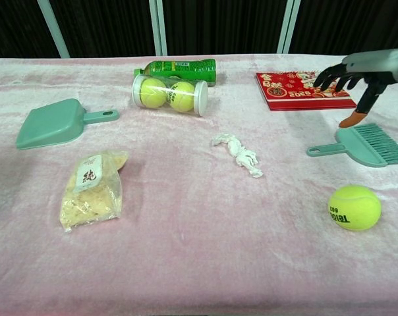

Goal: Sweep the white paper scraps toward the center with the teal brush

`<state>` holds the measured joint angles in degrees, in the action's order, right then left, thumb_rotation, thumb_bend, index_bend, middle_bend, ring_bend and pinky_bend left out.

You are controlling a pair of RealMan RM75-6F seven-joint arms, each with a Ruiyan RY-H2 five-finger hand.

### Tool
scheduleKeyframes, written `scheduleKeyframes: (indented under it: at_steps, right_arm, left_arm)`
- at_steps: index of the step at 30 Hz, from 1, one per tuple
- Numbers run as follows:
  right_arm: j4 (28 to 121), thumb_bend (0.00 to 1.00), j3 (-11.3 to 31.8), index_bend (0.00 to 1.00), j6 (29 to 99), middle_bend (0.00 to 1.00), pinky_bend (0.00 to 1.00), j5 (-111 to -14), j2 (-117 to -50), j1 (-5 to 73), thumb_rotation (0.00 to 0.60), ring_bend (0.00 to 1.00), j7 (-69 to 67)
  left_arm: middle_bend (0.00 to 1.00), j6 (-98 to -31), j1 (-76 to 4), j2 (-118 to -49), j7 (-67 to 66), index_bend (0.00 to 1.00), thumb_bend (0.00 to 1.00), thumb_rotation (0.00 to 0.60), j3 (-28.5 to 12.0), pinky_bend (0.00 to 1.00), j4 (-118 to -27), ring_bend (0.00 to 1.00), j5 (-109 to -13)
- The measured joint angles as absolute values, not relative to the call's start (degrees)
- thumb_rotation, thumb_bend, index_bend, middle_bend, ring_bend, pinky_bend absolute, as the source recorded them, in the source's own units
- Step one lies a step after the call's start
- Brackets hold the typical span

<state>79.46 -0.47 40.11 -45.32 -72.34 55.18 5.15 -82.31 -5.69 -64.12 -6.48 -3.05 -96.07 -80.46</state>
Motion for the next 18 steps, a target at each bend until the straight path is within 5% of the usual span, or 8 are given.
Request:
scheduleKeyframes:
  at_steps: [10,18]
  right_arm:
    - [90.6,0.07,-4.0,0.16,68.6,0.13,0.15,-60.5,-66.2,38.5,0.6,0.16,3.9]
    - [87.4,0.07,-9.2,0.16,91.0,0.13,0.13,-76.3,-71.5,22.0,0.6,0.16,3.3]
  left_arm:
    - [0.08,-83.5,-5.5,-64.7,-7.3,0.16,0.31,0.6,-3.2,0.08,-95.8,0.01,-81.0]
    - [0.08,-84.5,-5.2,-65.0,-6.5,0.14,0.31,0.6,-3.2,0.05,-95.7,0.01,-81.9]
